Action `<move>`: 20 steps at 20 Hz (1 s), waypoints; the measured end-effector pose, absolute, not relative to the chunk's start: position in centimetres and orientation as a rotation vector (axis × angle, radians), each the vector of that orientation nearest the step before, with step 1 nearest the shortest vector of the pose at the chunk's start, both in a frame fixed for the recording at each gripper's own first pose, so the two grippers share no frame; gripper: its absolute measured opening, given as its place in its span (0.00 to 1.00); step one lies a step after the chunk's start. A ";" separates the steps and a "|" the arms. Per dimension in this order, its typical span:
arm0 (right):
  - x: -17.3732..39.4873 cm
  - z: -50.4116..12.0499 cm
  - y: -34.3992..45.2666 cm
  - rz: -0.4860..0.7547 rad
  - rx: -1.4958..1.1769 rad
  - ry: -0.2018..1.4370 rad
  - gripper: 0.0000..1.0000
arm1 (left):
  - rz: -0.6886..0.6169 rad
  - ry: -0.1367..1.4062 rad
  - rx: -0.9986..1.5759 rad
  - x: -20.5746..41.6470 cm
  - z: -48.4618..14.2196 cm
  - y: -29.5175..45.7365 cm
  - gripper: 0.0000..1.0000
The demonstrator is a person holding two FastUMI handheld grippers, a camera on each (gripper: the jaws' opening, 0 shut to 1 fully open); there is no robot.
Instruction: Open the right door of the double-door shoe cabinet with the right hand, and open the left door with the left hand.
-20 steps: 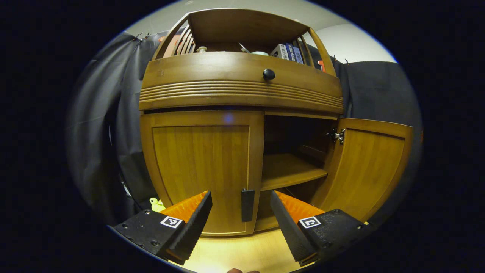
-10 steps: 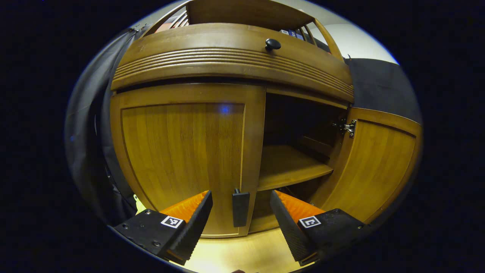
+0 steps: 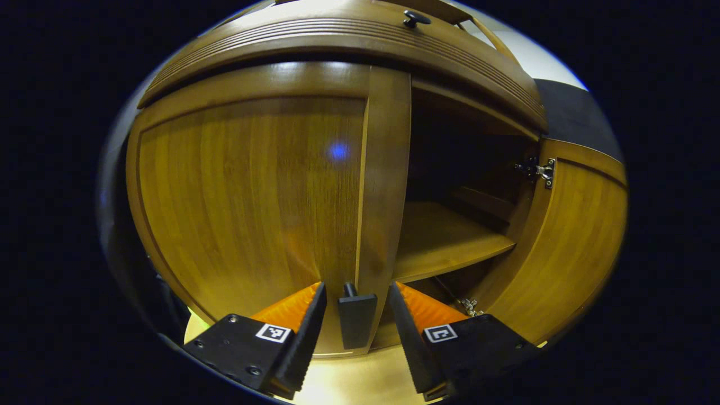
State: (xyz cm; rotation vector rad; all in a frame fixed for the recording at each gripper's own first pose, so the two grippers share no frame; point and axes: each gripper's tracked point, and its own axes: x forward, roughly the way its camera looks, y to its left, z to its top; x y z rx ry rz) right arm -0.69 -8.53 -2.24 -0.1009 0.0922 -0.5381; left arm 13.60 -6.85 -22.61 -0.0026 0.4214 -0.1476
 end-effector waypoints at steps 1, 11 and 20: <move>-1.0 -2.2 -8.7 -0.543 -0.107 0.097 0.77 | -0.123 0.425 -0.004 13.8 -22.9 -6.4 0.60; -1.7 -2.4 -8.6 -0.511 -0.137 0.119 0.77 | -0.111 0.390 -0.030 12.3 -22.8 -6.3 0.35; 1.9 -3.2 -6.1 -0.369 -0.123 0.120 0.77 | -0.155 0.386 -0.049 8.8 -22.0 -6.1 0.34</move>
